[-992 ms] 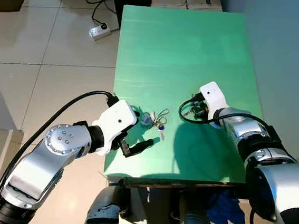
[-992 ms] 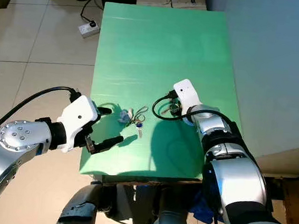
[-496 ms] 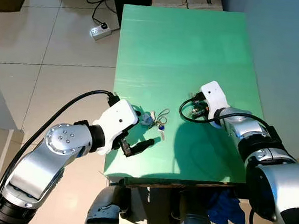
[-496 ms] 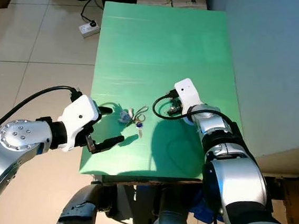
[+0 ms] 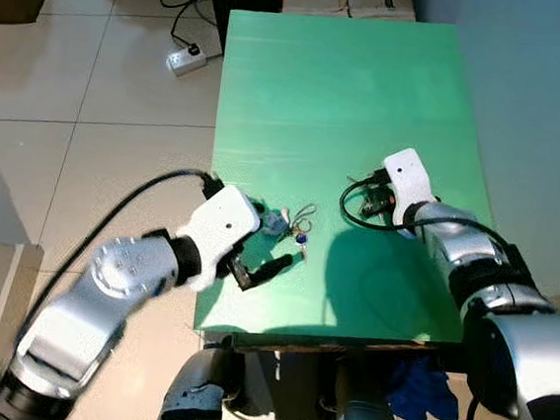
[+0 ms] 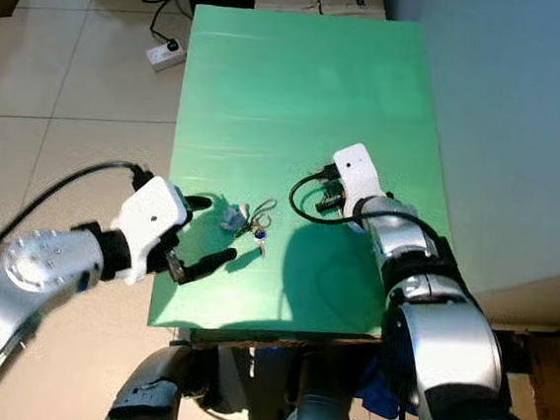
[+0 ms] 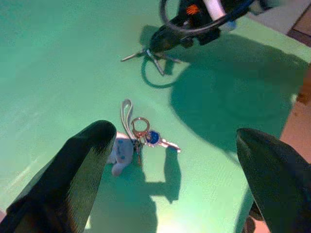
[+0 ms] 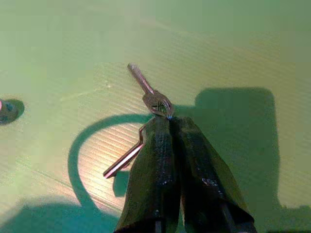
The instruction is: Hang keys on a hook
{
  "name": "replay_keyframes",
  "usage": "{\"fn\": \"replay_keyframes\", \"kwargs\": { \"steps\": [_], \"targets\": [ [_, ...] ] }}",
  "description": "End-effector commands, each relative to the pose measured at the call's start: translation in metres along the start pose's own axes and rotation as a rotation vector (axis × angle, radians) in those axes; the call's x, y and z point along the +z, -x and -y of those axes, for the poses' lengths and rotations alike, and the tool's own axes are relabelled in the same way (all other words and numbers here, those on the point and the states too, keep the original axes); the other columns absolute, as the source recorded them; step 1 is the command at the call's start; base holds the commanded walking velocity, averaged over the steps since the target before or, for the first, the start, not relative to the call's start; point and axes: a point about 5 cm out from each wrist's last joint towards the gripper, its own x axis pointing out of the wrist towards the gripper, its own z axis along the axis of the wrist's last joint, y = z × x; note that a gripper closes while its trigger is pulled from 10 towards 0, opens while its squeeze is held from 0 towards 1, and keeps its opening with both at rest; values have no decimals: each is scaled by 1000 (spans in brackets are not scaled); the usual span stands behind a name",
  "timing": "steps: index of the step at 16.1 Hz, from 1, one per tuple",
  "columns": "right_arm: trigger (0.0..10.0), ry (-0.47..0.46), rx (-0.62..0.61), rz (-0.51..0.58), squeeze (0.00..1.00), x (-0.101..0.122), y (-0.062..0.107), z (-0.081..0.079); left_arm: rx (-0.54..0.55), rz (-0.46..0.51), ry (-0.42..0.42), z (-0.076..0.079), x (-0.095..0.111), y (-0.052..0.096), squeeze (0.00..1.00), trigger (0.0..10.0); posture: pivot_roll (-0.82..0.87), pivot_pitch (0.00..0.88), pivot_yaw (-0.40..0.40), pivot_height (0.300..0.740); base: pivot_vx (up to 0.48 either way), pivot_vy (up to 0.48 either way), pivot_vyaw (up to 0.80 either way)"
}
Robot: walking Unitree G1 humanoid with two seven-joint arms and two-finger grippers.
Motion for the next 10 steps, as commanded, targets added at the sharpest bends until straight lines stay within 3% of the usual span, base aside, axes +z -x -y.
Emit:
{"fn": "replay_keyframes", "kwargs": {
  "steps": [1, 2, 5, 7, 8, 10],
  "targets": [
    [0, -25, 6, 14, 0, -7, 0, -5, 22, -8, 11, 2, -6, 0, 0, 10000, -26, 253, 32, 718, 0, 0, 0],
    [0, -37, 5, 38, 0, -7, -1, -8, 36, 0, 15, 2, -8, -4, 0, 10000, -37, 194, 35, 718, 0, 0, 0],
    [0, -95, -29, 119, 0, -3, -2, -12, 111, 14, 25, -4, -12, -13, 0, 10000, -41, 131, 42, 718, 0, 0, 0],
    [0, -119, -77, 200, 0, -1, 1, -11, 256, 28, 47, -15, -16, -16, 0, 10000, -43, 39, 45, 718, 0, 0, 0],
    [0, -71, -95, 224, 0, -1, 3, -9, 320, 42, 61, -20, -17, -17, 0, 10000, -45, 9, 54, 718, 0, 0, 0],
    [0, -82, -135, 276, 0, -3, 8, -6, 427, 85, 109, -30, -17, -17, 0, 10000, -58, 0, 60, 718, 0, 0, 0]
  ]
}}
